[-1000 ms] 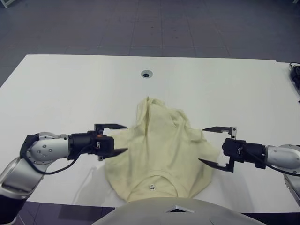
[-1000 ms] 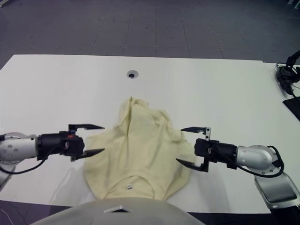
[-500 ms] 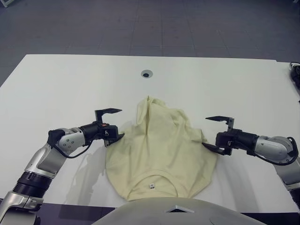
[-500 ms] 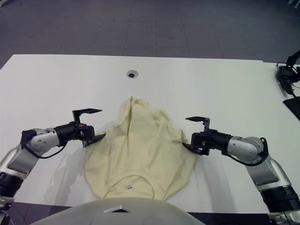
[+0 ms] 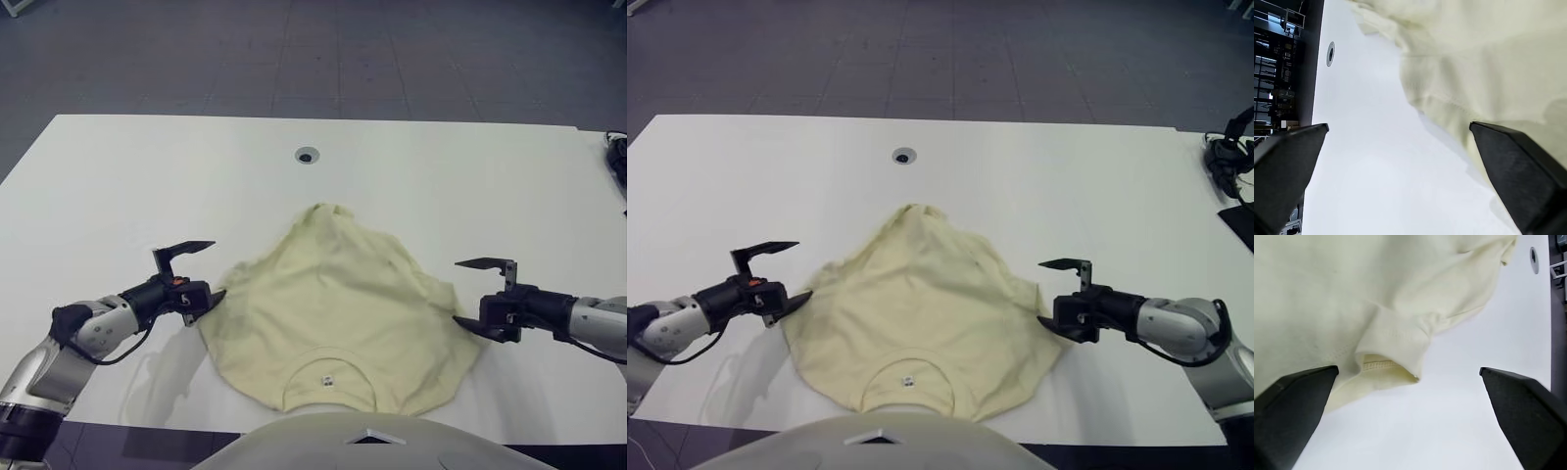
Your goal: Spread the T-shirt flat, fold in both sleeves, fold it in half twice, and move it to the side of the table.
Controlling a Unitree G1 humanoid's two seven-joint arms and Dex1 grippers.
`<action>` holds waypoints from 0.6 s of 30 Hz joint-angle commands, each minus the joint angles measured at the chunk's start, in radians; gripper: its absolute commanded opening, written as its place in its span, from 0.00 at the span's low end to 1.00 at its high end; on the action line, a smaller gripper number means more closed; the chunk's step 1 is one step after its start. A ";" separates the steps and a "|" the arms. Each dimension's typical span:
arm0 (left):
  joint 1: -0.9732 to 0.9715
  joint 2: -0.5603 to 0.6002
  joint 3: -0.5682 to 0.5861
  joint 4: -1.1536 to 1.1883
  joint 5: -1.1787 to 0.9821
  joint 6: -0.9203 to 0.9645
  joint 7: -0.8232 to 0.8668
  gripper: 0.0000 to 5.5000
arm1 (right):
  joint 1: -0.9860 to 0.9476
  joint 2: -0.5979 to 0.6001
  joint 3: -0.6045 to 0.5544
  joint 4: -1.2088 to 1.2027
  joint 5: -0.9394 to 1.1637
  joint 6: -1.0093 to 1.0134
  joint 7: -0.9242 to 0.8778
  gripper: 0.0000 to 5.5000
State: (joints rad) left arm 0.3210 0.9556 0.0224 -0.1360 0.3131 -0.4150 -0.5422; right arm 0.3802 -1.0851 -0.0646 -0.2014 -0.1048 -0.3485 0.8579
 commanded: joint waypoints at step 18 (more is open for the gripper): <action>-0.177 0.073 0.066 -0.110 -0.226 0.135 -0.260 0.98 | -0.120 0.070 -0.092 -0.164 0.483 0.269 0.165 0.98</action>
State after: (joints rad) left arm 0.2687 1.0403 0.1257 -0.2771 0.1203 -0.3129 -0.7756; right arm 0.3020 -1.0304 -0.1280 -0.3493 0.3044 -0.1282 1.0104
